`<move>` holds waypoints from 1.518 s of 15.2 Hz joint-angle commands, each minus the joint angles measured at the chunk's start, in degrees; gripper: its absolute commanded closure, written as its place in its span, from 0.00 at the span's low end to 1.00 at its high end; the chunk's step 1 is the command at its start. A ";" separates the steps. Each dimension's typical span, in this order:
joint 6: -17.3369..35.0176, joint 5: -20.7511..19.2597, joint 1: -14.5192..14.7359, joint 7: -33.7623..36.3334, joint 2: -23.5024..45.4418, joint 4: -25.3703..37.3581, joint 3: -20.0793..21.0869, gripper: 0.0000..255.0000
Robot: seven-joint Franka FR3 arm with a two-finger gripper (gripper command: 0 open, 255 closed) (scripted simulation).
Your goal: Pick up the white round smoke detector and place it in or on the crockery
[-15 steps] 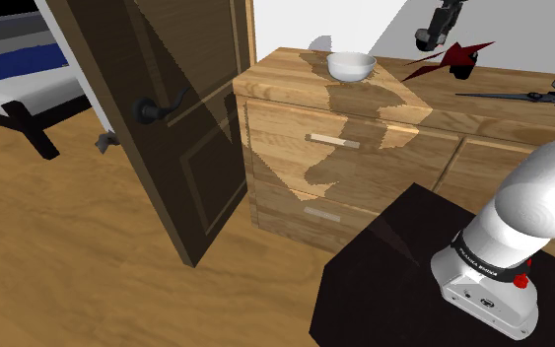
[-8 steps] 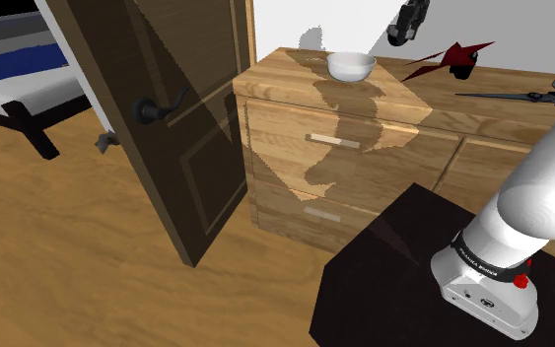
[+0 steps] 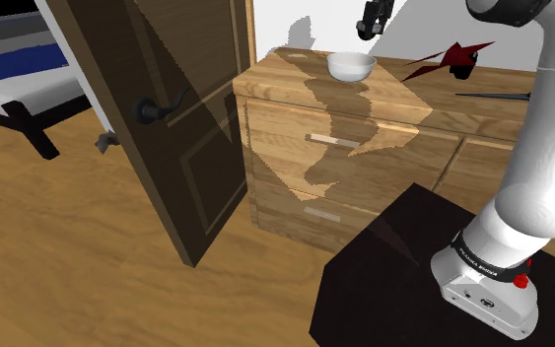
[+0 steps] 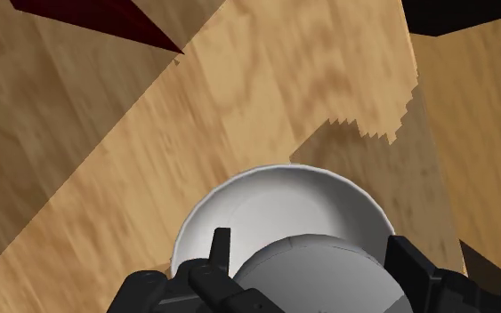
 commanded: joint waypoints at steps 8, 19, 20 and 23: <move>0.11 2.97 -1.24 1.05 7.55 6.97 1.15 1.00; 6.98 2.39 0.26 0.92 6.02 -1.45 1.14 1.00; 6.98 2.39 0.26 0.92 6.02 -1.45 1.14 1.00; 6.98 2.39 0.26 0.92 6.02 -1.45 1.14 1.00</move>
